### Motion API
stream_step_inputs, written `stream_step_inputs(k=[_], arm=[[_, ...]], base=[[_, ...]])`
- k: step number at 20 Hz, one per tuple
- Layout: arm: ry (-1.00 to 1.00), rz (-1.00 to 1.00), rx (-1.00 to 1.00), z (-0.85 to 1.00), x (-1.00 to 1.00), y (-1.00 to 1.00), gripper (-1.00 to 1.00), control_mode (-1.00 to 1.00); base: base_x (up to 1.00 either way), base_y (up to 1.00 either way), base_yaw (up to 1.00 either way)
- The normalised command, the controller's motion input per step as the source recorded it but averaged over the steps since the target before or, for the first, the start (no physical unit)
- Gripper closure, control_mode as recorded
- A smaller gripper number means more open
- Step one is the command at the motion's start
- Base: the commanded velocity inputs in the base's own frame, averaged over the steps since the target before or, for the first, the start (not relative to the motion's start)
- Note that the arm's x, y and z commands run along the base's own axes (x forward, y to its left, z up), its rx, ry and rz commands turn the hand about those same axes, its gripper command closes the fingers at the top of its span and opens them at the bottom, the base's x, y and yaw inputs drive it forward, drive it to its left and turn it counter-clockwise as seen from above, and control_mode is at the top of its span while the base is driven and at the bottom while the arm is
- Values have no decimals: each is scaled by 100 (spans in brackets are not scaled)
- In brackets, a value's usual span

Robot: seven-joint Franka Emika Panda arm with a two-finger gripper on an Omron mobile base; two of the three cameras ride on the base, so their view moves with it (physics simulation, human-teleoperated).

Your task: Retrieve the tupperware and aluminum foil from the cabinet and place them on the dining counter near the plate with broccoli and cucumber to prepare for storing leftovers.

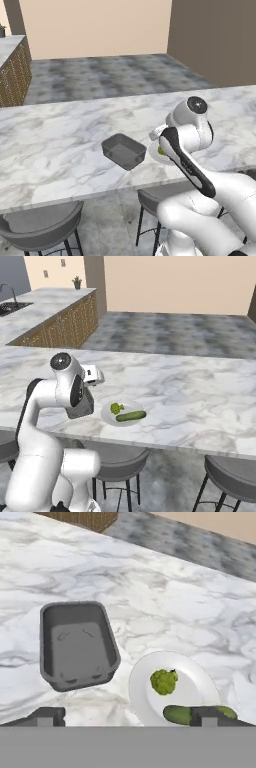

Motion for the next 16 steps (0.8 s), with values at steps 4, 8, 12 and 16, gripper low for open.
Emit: stream_step_inputs(k=[4,8,12,16], arm=[[-3,-15,0,84,-100,-55,-100,-100],[-26,-9,2,51,-100,-65,-100,-100],[-41,-2,2,8,-100,-46,-100,-100],[-28,6,-1,12,-100,11,-100,-100]], base=[[0,0,0],[0,0,0],[0,0,0],[0,0,0]])
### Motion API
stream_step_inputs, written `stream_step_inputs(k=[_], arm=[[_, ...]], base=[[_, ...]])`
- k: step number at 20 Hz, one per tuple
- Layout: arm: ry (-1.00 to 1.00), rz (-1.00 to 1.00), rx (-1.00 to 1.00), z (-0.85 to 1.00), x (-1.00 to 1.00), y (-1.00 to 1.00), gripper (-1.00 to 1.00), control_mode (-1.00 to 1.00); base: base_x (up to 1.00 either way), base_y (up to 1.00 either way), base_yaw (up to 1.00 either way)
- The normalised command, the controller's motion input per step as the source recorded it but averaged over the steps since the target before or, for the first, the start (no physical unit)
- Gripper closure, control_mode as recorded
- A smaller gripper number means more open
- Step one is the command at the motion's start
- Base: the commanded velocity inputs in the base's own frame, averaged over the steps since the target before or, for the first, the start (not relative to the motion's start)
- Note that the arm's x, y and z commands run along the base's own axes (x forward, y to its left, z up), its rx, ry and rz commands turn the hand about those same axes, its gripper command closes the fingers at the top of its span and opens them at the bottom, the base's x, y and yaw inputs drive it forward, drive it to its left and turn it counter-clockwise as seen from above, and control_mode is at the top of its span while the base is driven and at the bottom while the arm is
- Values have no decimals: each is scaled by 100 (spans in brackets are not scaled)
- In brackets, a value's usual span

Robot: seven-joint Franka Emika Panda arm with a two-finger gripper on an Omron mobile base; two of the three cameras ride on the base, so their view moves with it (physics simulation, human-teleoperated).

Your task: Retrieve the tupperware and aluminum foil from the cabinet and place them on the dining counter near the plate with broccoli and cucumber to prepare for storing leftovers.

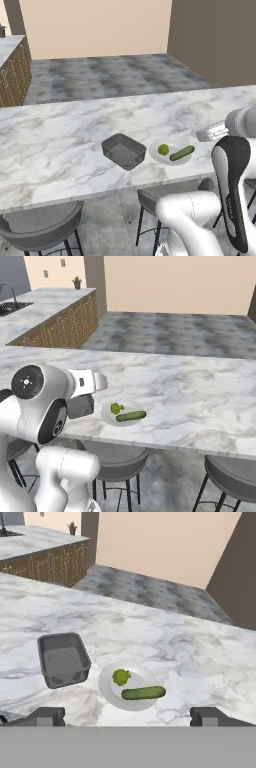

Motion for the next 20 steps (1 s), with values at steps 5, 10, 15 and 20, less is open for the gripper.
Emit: stream_step_inputs(k=[5,10,15,20], arm=[[-1,5,-1,6,-19,13,-100,100],[0,0,0,0,0,0,-100,100],[0,0,0,0,0,0,-100,100],[0,0,0,0,0,0,-100,100]], base=[[-63,77,30],[-41,100,46],[-9,100,52],[0,100,50]])
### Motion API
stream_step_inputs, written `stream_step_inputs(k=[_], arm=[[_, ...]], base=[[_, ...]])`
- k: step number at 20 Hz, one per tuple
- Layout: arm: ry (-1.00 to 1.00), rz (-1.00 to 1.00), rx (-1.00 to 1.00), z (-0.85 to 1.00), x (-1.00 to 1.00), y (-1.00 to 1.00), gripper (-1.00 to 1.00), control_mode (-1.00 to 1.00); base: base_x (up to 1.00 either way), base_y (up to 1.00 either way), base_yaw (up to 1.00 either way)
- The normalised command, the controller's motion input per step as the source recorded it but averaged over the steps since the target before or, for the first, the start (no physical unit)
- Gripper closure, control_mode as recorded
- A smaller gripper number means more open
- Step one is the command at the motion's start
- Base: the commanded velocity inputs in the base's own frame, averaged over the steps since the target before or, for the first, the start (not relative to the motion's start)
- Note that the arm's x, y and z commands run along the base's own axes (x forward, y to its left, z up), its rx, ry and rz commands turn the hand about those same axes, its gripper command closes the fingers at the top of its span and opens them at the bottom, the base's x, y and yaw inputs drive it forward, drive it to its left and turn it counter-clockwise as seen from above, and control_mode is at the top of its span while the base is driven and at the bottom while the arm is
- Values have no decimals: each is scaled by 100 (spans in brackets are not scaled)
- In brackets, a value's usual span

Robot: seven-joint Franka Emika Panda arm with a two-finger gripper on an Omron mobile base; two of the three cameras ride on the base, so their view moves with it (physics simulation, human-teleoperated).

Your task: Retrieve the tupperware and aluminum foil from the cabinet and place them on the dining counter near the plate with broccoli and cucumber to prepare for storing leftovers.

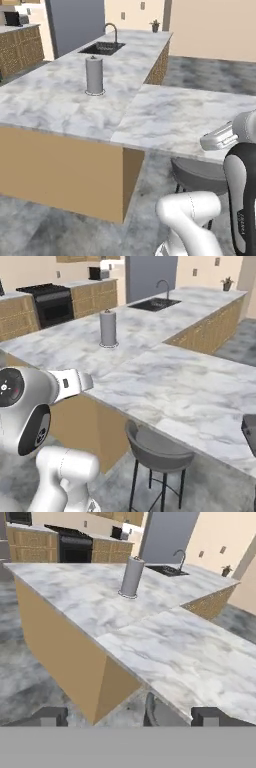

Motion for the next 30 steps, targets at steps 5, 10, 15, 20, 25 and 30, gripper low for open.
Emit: stream_step_inputs(k=[5,10,15,20,25,30], arm=[[0,0,0,0,0,0,-100,100],[0,0,0,0,0,0,-100,100],[0,0,0,0,0,0,-100,100],[0,0,0,0,0,0,-100,100],[0,0,0,0,0,0,-100,100],[0,0,0,0,0,0,-100,100]], base=[[5,100,46],[25,100,40],[72,100,28],[93,100,20],[100,100,7],[100,100,2]])
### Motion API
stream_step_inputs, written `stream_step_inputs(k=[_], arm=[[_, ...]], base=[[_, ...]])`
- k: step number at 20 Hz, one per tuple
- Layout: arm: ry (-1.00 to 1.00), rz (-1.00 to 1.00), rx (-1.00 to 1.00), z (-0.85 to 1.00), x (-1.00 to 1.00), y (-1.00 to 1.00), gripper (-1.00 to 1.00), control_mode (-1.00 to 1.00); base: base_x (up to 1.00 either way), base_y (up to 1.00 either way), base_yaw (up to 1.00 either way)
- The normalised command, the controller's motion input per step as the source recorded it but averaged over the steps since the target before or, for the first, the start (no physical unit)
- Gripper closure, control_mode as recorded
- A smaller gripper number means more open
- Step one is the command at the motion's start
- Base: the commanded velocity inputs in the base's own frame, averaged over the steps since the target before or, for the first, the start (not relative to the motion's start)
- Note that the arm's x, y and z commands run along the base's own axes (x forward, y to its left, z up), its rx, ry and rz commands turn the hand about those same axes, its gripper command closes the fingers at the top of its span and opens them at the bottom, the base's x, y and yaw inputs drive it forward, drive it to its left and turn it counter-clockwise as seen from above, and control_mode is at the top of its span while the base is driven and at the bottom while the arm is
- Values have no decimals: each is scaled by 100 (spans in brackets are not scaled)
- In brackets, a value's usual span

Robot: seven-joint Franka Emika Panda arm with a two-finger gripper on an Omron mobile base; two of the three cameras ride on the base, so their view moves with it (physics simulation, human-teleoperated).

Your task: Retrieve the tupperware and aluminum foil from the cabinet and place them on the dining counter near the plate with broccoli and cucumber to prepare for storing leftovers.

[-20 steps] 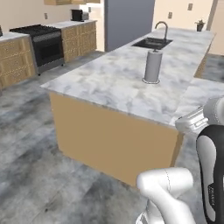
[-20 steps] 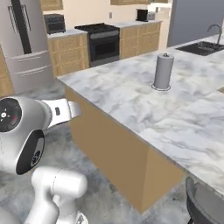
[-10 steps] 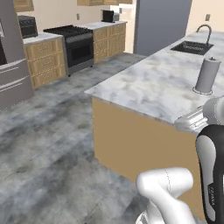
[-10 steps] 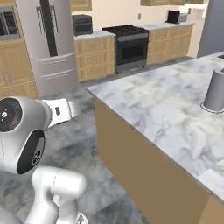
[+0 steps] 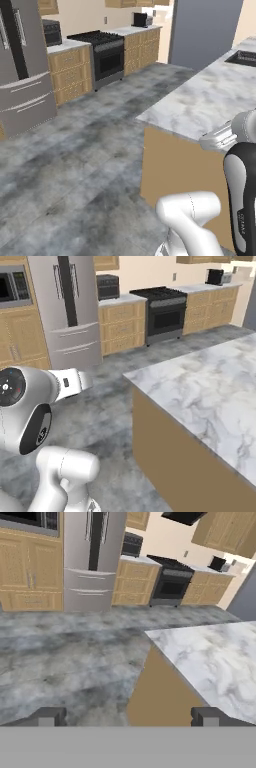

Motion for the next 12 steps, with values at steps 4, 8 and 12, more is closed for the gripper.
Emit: stream_step_inputs(k=[4,8,12], arm=[[0,0,0,0,0,0,-100,100],[0,0,0,0,0,0,-100,100],[0,0,0,0,0,0,-100,100]], base=[[100,100,0],[100,100,-5],[100,100,-15]])
